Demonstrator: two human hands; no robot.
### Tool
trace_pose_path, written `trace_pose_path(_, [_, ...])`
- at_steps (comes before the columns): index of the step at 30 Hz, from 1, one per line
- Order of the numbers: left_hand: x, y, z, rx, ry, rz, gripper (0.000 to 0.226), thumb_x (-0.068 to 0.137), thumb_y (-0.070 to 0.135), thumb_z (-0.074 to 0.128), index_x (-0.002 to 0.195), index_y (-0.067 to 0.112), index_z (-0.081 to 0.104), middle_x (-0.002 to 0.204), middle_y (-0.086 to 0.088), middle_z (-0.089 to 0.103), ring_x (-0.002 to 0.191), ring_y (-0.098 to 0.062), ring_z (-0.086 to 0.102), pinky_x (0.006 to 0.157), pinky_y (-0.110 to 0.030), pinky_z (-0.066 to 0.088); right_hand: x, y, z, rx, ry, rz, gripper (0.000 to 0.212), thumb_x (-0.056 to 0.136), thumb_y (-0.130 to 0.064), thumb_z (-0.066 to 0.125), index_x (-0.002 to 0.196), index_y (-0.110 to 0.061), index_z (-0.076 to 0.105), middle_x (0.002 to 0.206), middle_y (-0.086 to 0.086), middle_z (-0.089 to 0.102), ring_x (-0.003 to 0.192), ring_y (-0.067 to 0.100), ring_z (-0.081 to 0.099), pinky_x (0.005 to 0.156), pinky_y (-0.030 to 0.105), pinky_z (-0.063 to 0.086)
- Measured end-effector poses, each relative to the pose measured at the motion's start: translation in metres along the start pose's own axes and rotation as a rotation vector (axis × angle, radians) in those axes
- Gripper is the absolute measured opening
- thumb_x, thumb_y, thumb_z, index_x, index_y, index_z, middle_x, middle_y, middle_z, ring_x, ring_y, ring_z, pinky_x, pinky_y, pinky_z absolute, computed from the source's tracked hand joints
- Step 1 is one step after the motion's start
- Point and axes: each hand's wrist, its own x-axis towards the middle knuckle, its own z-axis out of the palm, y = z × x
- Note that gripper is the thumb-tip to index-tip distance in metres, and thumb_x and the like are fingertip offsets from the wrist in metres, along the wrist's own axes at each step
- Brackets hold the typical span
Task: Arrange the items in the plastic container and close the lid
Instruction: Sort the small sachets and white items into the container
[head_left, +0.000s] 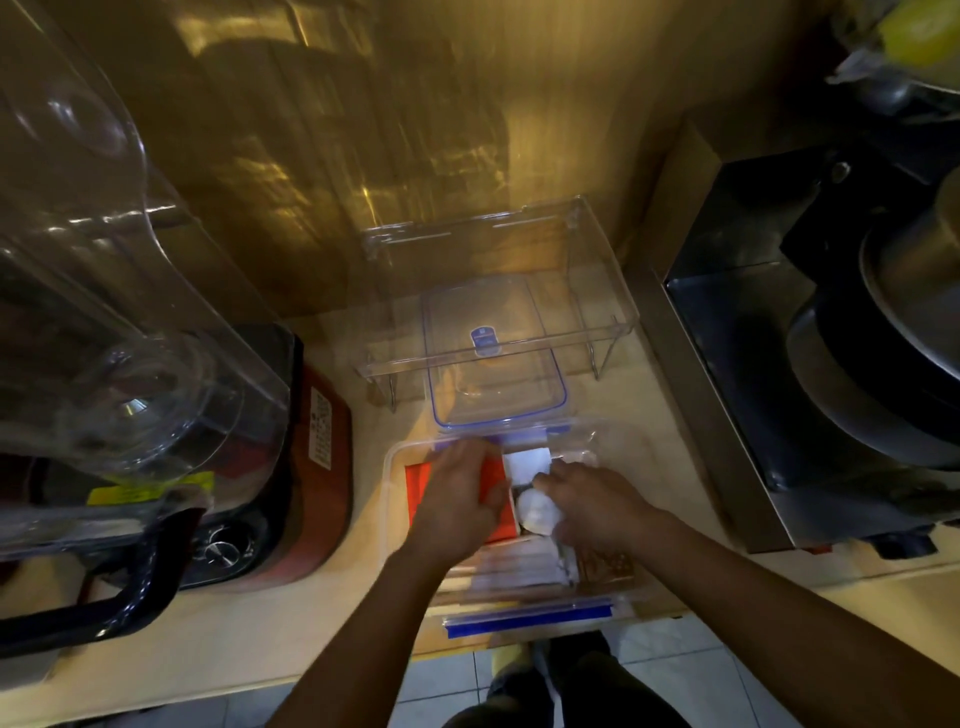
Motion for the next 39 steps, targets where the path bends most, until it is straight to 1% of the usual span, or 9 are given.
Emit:
trace_pose_path(5, [-0.007,-0.009,0.004,0.268,-0.143,0.126,0.049,0.084,0.036,0.059,0.129,0.022,0.047,0.139,-0.003,0.045,0.130,-0.021,0.036,0.108,-0.034,0.024,0.002,-0.008,0.004,-0.174,0.057,-0.053,0.055,0.078,-0.031,0.066,0.125,-0.012,0.042,0.122,0.012,0.053,0.106,0.029,0.056,0.080,0.041,0.047])
trace_pose_path(10, [-0.010,-0.010,0.012,0.319,-0.136,0.114,0.051,0.086,0.040,0.056,0.133,0.024,0.043,0.145,-0.002,0.039,0.134,-0.020,0.032,0.112,-0.038,0.024,0.001,-0.017,0.009,-0.107,0.058,-0.020,0.042,0.080,-0.020,0.057,0.119,-0.011,0.046,0.113,0.012,0.057,0.091,0.026,0.060,0.068,0.035,0.045])
trace_pose_path(14, [-0.009,-0.011,0.007,0.288,-0.147,0.118,0.051,0.085,0.040,0.057,0.132,0.026,0.044,0.144,0.001,0.039,0.133,-0.018,0.031,0.111,-0.033,0.022,-0.001,-0.015,0.009,-0.005,0.078,0.024,0.041,0.083,-0.027,0.052,0.121,-0.010,0.048,0.118,0.011,0.058,0.100,0.028,0.060,0.079,0.037,0.048])
trace_pose_path(19, [-0.008,0.000,0.003,0.125,-0.139,0.149,0.048,0.081,0.038,0.064,0.125,0.024,0.052,0.133,0.001,0.052,0.125,-0.016,0.039,0.097,-0.020,0.019,-0.010,0.000,-0.011,0.373,0.158,0.058,0.036,0.078,-0.042,0.061,0.101,-0.016,0.064,0.105,0.005,0.066,0.091,0.020,0.061,0.079,0.034,0.049])
trace_pose_path(23, [-0.007,0.013,0.007,-0.031,-0.168,0.057,0.040,0.080,0.029,0.069,0.117,0.026,0.058,0.116,0.008,0.060,0.109,-0.014,0.051,0.087,-0.018,0.034,-0.018,0.003,-0.025,0.653,0.157,0.006,0.031,0.072,-0.035,0.074,0.088,-0.009,0.068,0.094,0.012,0.064,0.083,0.024,0.060,0.077,0.042,0.051])
trace_pose_path(27, [-0.007,0.020,0.006,-0.389,-0.223,-0.197,0.032,0.077,0.021,0.074,0.104,0.024,0.058,0.102,0.006,0.061,0.094,-0.017,0.060,0.079,-0.026,0.051,-0.021,-0.001,-0.029,0.979,0.187,0.047,0.028,0.074,-0.021,0.076,0.096,-0.006,0.068,0.104,0.016,0.060,0.090,0.030,0.063,0.080,0.045,0.056])
trace_pose_path(30, [-0.008,0.023,0.006,-0.624,-0.165,-0.333,0.027,0.076,0.009,0.074,0.094,0.020,0.056,0.097,-0.003,0.063,0.084,-0.016,0.063,0.068,-0.026,0.058,-0.023,-0.001,-0.028,1.283,0.136,0.048,0.027,0.080,-0.009,0.070,0.106,-0.010,0.064,0.102,0.014,0.068,0.081,0.020,0.070,0.067,0.033,0.060])
trace_pose_path(34, [-0.011,0.028,0.006,-0.917,-0.129,-0.433,0.028,0.080,0.004,0.069,0.107,0.007,0.063,0.098,-0.009,0.068,0.080,-0.016,0.067,0.061,-0.021,0.057,-0.024,0.001,-0.025,1.367,0.170,0.032,0.030,0.076,-0.007,0.072,0.100,-0.024,0.067,0.093,-0.004,0.072,0.078,0.006,0.071,0.058,0.019,0.056])
trace_pose_path(39, [-0.012,0.026,0.007,-0.902,-0.090,-0.430,0.022,0.089,0.008,0.058,0.111,0.003,0.062,0.086,-0.008,0.066,0.065,-0.014,0.064,0.054,-0.019,0.053,-0.019,0.008,-0.019,1.325,0.191,0.089,0.021,0.082,-0.009,0.067,0.093,-0.026,0.061,0.091,0.002,0.068,0.080,0.015,0.070,0.064,0.030,0.056])
